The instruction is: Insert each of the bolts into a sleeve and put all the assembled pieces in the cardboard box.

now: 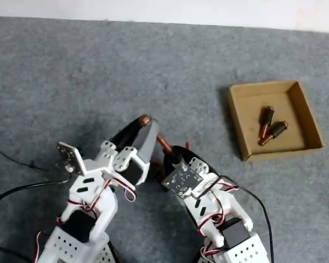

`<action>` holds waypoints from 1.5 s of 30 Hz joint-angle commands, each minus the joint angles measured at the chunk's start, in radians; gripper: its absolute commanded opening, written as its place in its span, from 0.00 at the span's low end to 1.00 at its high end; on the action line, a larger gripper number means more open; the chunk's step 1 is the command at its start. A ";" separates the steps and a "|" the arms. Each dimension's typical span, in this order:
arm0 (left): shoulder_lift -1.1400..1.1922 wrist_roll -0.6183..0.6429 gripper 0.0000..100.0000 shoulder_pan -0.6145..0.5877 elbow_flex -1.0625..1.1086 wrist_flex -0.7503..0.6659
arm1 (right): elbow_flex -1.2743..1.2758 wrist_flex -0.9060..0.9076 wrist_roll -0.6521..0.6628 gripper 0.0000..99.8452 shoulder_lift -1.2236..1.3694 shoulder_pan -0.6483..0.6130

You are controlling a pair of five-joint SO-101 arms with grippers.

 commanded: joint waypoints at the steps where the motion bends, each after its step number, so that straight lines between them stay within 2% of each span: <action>1: -0.021 -0.002 0.01 -0.015 0.018 0.003 | 0.093 -0.004 0.003 0.01 -0.018 -0.004; 7: -0.021 -0.002 0.01 -0.015 0.018 0.003 | 0.093 -0.031 -0.061 0.01 -0.018 -0.010; 24: -0.021 -0.002 0.01 -0.015 0.018 0.025 | 0.094 -0.122 -0.060 0.01 -0.018 -0.012; 29: -0.021 -0.005 0.01 -0.015 0.018 0.021 | 0.094 -0.124 -0.060 0.01 -0.018 -0.058; 38: -0.021 -0.003 0.01 -0.015 0.018 0.025 | 0.094 -0.140 -0.057 0.01 -0.018 -0.059; 45: -0.025 -0.008 0.01 0.038 0.018 0.051 | 0.094 -0.147 -0.058 0.01 -0.013 -0.059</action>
